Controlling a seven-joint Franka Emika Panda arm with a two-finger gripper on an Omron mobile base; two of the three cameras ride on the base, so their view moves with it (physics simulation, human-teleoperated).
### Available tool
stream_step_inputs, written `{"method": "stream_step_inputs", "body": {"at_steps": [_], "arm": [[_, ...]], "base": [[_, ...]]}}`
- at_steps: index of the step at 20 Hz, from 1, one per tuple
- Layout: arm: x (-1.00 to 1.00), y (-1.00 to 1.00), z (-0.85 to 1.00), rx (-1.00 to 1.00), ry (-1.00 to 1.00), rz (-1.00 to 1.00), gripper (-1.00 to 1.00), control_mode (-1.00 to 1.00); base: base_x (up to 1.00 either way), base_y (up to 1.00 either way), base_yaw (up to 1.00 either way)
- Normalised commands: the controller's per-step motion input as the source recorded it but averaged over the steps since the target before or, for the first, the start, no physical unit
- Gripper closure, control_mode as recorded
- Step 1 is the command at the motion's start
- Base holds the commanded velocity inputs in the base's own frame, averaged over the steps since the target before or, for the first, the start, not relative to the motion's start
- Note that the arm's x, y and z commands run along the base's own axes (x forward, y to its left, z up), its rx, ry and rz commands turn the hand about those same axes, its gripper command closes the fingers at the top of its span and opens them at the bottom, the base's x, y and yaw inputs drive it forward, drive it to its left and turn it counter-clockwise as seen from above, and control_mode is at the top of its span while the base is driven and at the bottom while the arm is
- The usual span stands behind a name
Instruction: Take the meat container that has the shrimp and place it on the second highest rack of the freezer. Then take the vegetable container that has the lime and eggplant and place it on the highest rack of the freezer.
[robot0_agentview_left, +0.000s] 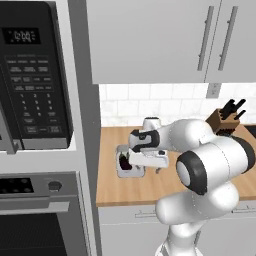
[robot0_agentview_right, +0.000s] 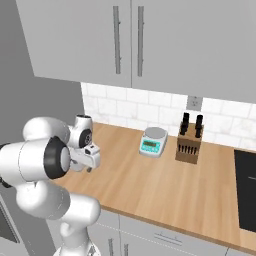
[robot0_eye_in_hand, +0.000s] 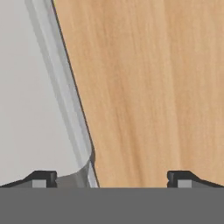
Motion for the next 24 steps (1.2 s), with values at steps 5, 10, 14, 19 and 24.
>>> {"method": "stream_step_inputs", "body": {"at_steps": [5, 10, 14, 19, 24], "arm": [[-0.10, -0.03, -0.08, 0.00, 0.00, 0.00, -1.00, -1.00], [0.05, -0.14, 0.00, 0.00, 0.02, 0.00, -1.00, -1.00], [0.33, -0.01, -0.23, 0.00, 0.05, 0.00, -1.00, -1.00], [0.04, 0.00, -0.44, 0.00, 0.01, 0.00, -1.00, -1.00], [0.00, 0.00, -0.23, 0.00, 0.00, 0.00, 1.00, -1.00]], "base": [[0.00, 0.00, 0.00], [0.00, 0.00, 0.00], [0.00, 0.00, 0.00], [0.00, 0.00, 0.00], [0.00, 0.00, 0.00]]}}
